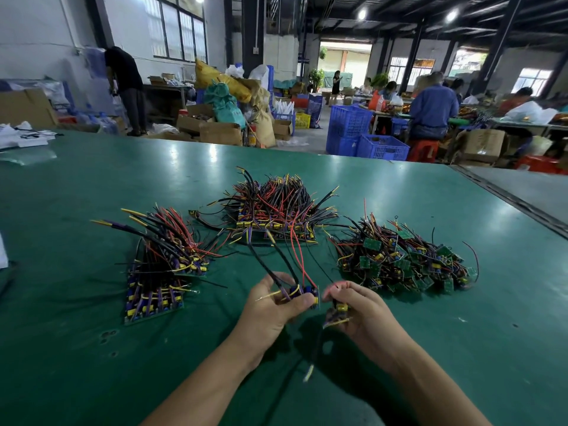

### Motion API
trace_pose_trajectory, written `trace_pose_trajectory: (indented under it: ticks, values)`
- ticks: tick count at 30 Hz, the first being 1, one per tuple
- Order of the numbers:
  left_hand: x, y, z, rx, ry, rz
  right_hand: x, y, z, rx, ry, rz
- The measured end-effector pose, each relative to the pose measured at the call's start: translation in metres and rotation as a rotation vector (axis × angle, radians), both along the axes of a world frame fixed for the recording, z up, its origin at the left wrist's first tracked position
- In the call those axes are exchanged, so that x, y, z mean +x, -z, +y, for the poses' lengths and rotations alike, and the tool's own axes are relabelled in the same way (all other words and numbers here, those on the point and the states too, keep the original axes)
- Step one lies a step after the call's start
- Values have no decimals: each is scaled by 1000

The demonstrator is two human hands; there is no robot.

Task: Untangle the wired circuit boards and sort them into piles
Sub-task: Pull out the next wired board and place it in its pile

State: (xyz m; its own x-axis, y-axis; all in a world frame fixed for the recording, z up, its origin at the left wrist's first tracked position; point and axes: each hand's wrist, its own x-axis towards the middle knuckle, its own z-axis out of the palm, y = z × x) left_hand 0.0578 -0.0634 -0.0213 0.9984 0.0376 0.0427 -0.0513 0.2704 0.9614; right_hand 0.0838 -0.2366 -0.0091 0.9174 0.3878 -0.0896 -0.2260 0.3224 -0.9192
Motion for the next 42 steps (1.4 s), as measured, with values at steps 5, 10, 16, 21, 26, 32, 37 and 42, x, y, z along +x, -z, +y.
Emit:
trace_pose_trajectory:
  ticks: [5, 10, 16, 21, 26, 32, 37, 42]
  values:
    - [-1, 2, -1, 5, 76, 36, -4, 1, 10, -101, 52, -9]
    - [-3, -2, -4, -1, 75, -2, -3, 4, 11, -212, 62, -48]
    - [-6, -1, 0, 177, 149, -132, -2, 6, 11, -146, 90, -14]
    - [-3, 2, 0, 295, 217, -253, 0, 8, 14, -106, 68, 44]
    - [0, 13, 1, 347, 182, -324, -4, 7, 12, -144, -32, 28]
    - [-3, 7, -6, 317, 63, -295, -4, 5, 10, -93, -70, 11]
    - [-4, 2, -10, 197, 20, -194, 1, 7, 6, -48, -19, -32]
    - [-1, 2, -7, 136, -30, -98, 2, 8, 4, -106, 17, -110]
